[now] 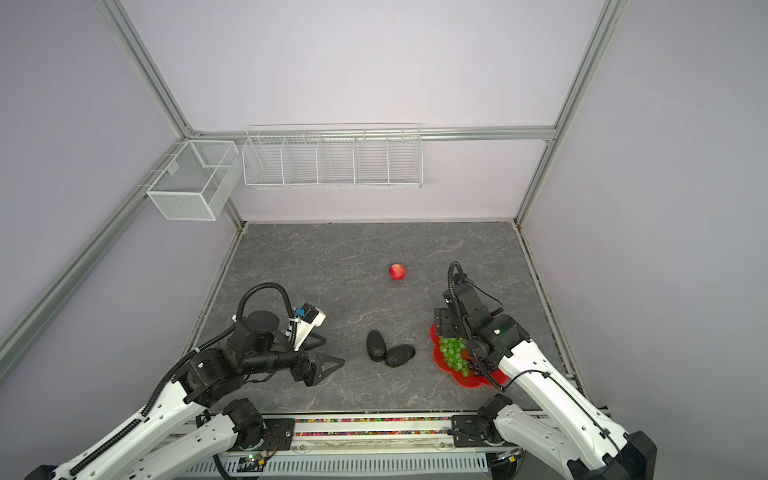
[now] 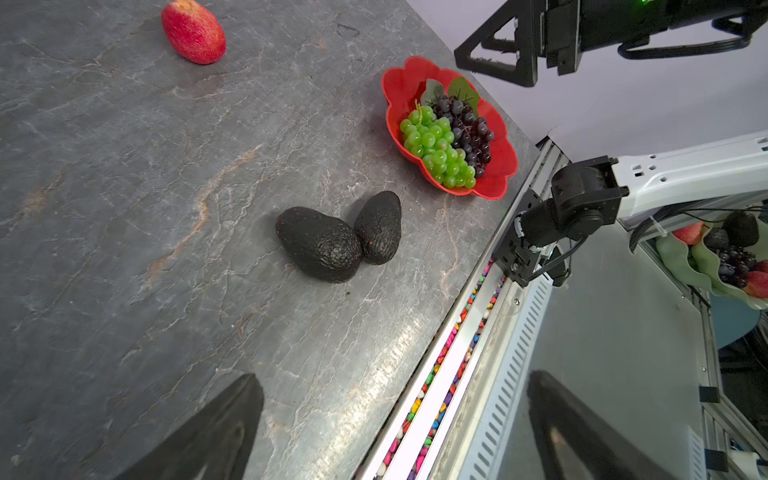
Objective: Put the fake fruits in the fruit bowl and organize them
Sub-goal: 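Move the right gripper to the avocados and grasp the one nearer the bowl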
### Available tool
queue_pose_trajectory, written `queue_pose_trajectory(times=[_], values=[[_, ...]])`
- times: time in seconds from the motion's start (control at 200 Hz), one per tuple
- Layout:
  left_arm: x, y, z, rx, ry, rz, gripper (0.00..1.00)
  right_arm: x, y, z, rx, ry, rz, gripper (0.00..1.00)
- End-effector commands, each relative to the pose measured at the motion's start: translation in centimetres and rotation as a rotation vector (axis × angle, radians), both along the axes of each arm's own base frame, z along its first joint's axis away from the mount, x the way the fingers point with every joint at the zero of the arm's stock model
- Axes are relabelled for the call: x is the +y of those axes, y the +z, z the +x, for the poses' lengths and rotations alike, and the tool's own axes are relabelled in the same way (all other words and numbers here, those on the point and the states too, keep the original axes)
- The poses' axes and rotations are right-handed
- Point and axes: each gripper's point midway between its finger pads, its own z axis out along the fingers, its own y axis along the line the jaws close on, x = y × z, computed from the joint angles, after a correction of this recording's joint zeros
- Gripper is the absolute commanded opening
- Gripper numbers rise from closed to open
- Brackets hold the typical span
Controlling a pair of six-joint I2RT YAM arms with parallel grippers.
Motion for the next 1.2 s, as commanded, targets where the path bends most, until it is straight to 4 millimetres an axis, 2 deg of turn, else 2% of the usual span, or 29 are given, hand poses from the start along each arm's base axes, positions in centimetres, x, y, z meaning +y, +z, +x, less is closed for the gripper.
queue_pose_trajectory(times=[0.0, 0.2, 0.32, 0.43, 0.48, 0.575, 0.595, 0.625, 0.715, 0.73, 0.86, 0.965, 1.195], values=[[0.6, 1.0, 0.1, -0.055, 0.017, -0.004, 0.99, 6.5, -1.8, -1.9, 0.041, 0.314, 0.098, 0.83], [0.3, 1.0, -0.4, -0.046, -0.017, -0.016, 0.99, 10.8, -4.4, -4.4, 0.064, 0.588, 0.000, 0.84], [0.1, 0.6, -0.3, -0.029, -0.022, -0.002, 0.99, 12.1, -5.7, -5.7, 0.085, 0.716, -0.104, 0.85], [0.1, 0.4, -0.1, -0.028, -0.016, 0.007, 0.99, 12.4, -6.6, -6.3, 0.091, 0.782, -0.207, 0.93], [0.1, 0.5, -0.2, -0.029, -0.016, 0.006, 0.99, 12.8, -6.6, -6.4, 0.085, 0.818, -0.232, 1.00], [0.1, 0.5, -0.2, -0.027, -0.019, 0.005, 0.99, 12.9, -6.4, -6.9, 0.086, 0.910, -0.282, 0.89], [0.1, 0.5, -0.2, -0.027, -0.019, 0.005, 0.99, 12.8, -6.4, -7.0, 0.081, 0.936, -0.293, 0.88], [0.1, 0.5, -0.2, -0.027, -0.021, 0.004, 0.99, 13.5, -5.1, -7.0, 0.041, 0.992, -0.294, 0.88], [0.1, 0.6, -0.3, -0.033, -0.020, 0.000, 0.99, 13.6, -4.1, -7.3, -0.080, 1.189, -0.364, 0.89], [0.2, 0.6, -0.2, -0.034, -0.019, 0.000, 0.99, 13.1, -4.9, -7.5, -0.085, 1.214, -0.389, 0.88], [0.3, 1.2, -0.5, -0.048, -0.020, -0.020, 0.99, 12.3, -4.8, -7.5, -0.206, 1.342, -0.379, 0.89], [0.3, 1.5, -0.6, -0.053, -0.027, -0.032, 0.99, 11.7, -6.2, -8.2, -0.215, 1.435, -0.416, 0.91], [0.3, 1.5, -0.6, -0.056, -0.025, -0.033, 0.99, 13.1, -8.0, -7.0, -0.209, 1.467, -0.438, 0.96]])
